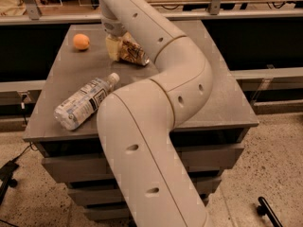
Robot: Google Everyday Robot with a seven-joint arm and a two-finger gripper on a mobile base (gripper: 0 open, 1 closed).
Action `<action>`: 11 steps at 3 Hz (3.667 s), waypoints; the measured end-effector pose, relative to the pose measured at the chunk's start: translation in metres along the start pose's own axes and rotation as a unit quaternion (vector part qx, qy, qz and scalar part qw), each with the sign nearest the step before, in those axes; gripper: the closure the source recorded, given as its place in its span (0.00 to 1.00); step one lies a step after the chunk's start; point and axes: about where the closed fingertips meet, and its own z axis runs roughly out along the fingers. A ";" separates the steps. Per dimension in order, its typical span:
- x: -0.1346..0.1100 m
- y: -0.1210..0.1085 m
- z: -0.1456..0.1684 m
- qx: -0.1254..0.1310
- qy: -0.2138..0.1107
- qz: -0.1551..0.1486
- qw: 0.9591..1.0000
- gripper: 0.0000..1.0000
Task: Place orange can upright
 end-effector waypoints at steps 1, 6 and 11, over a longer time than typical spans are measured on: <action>0.000 0.000 -0.001 0.000 0.000 0.000 1.000 0.92; -0.046 0.011 -0.094 -0.032 -0.231 -0.133 0.963 1.00; 0.092 -0.036 -0.168 -0.066 -0.633 -0.054 0.770 1.00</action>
Offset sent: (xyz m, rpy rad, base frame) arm -0.0455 0.0590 0.0785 0.2373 0.0603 0.5639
